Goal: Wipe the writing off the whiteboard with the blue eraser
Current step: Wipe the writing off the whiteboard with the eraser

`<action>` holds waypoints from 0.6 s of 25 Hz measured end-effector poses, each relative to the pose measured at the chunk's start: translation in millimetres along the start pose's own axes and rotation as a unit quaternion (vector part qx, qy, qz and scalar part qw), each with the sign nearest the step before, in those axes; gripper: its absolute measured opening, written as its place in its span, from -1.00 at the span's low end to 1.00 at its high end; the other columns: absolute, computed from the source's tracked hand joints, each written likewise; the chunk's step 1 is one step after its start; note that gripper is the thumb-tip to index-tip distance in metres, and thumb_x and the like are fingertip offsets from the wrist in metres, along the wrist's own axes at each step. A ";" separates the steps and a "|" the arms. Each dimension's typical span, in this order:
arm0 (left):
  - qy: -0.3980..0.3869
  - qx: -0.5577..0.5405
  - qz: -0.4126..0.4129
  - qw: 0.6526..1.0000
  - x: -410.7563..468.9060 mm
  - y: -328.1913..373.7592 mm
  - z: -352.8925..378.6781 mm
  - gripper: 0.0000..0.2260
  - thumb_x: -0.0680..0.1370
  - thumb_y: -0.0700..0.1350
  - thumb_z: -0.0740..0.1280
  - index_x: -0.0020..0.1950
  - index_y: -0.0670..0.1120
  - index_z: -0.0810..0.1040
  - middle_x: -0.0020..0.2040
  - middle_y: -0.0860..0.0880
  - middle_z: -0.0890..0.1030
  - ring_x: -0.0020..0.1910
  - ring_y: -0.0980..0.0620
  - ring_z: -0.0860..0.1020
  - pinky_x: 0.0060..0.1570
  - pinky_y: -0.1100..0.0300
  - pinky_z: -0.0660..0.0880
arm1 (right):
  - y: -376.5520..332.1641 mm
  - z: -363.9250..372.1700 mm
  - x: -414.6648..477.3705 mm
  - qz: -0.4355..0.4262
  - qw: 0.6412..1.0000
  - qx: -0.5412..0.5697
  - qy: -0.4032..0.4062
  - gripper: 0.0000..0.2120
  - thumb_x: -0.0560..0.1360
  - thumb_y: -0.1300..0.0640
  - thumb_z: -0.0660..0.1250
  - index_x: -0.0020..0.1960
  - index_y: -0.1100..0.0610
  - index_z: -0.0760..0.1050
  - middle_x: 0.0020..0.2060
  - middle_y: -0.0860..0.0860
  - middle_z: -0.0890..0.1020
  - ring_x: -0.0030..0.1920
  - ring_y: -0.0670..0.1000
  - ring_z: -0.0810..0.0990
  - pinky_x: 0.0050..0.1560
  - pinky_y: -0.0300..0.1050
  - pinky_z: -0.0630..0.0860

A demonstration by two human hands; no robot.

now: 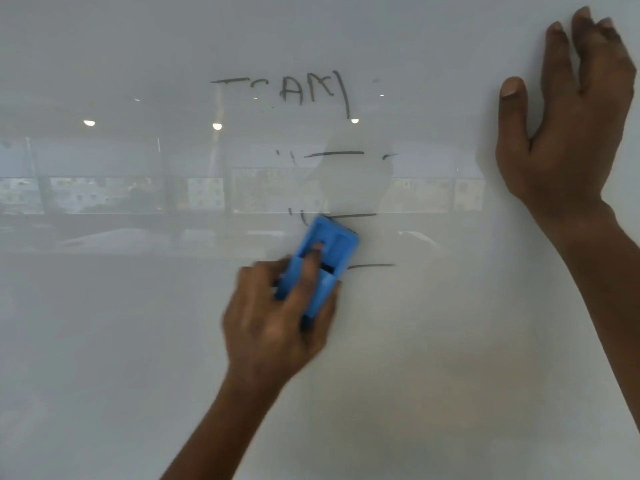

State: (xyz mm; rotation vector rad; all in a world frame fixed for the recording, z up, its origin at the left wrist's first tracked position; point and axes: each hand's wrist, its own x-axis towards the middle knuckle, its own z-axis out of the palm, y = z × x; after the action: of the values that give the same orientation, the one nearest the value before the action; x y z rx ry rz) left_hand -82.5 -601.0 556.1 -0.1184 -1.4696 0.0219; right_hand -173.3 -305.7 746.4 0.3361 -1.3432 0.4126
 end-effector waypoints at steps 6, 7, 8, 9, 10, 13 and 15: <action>0.066 0.045 -0.348 0.934 39.0 -39.7 -1.5 -0.54 0.66 0.13 0.42 0.46 -0.10 0.63 0.13 -0.38 0.53 0.03 -0.34 0.57 -0.20 -0.06 0.52 | -7.0 0.3 0.5 0.008 0.999 -0.043 -0.007 -0.41 0.74 -0.16 0.06 0.60 0.21 0.30 0.59 0.19 0.32 0.61 0.23 0.25 0.61 0.19 0.19; 0.064 0.043 -0.342 0.937 42.0 -26.6 2.7 -0.54 0.66 0.14 0.42 0.46 -0.09 0.63 0.12 -0.37 0.54 0.03 -0.34 0.58 -0.22 -0.06 0.51 | -7.7 0.0 0.8 0.009 0.999 -0.046 -0.008 -0.41 0.74 -0.17 0.06 0.61 0.20 0.29 0.59 0.19 0.32 0.62 0.22 0.25 0.61 0.18 0.18; 0.057 0.030 -0.304 0.950 42.5 -9.0 5.7 -0.54 0.65 0.13 0.42 0.47 -0.08 0.63 0.10 -0.35 0.54 0.00 -0.33 0.59 -0.25 -0.05 0.52 | -8.1 0.1 0.4 0.009 0.999 -0.047 -0.008 -0.41 0.74 -0.17 0.05 0.61 0.20 0.29 0.59 0.19 0.32 0.62 0.22 0.25 0.61 0.18 0.18; 0.046 0.010 -0.242 0.969 39.8 12.3 8.1 -0.54 0.63 0.13 0.43 0.47 -0.07 0.63 0.08 -0.31 0.55 -0.05 -0.31 0.60 -0.29 -0.03 0.52 | -7.8 0.5 -0.2 0.008 0.999 -0.045 -0.005 -0.41 0.74 -0.17 0.05 0.61 0.20 0.30 0.59 0.18 0.32 0.62 0.22 0.25 0.61 0.19 0.18; 0.032 -0.008 -0.162 0.986 33.0 33.6 10.4 -0.54 0.62 0.11 0.44 0.46 -0.06 0.63 0.05 -0.27 0.56 -0.11 -0.27 0.60 -0.32 0.01 0.52 | -7.3 1.3 -0.6 0.008 0.999 -0.043 -0.001 -0.41 0.74 -0.17 0.05 0.61 0.20 0.30 0.59 0.18 0.33 0.62 0.22 0.25 0.61 0.19 0.19; -0.008 -0.052 0.037 0.998 16.2 66.7 14.2 -0.59 0.59 0.08 0.50 0.40 -0.06 0.68 -0.05 -0.20 0.61 -0.22 -0.16 0.56 -0.39 0.08 0.54 | -5.0 0.7 1.1 0.001 1.000 -0.028 0.002 -0.41 0.75 -0.17 0.03 0.60 0.20 0.31 0.58 0.18 0.34 0.61 0.21 0.26 0.61 0.18 0.20; 0.012 -0.050 0.021 0.998 23.1 46.3 14.6 -0.59 0.61 0.09 0.49 0.40 -0.04 0.65 -0.04 -0.21 0.62 -0.22 -0.18 0.58 -0.38 0.07 0.55 | -2.1 -0.8 1.0 -0.003 1.000 -0.020 0.004 -0.42 0.75 -0.15 0.03 0.59 0.21 0.32 0.58 0.18 0.34 0.61 0.22 0.27 0.60 0.19 0.21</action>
State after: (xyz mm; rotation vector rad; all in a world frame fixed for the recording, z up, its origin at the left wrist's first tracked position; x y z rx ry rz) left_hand -92.0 -552.0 576.0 -0.2305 -1.4446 -0.0196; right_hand -171.4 -307.1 747.2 0.3052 -1.3402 0.3811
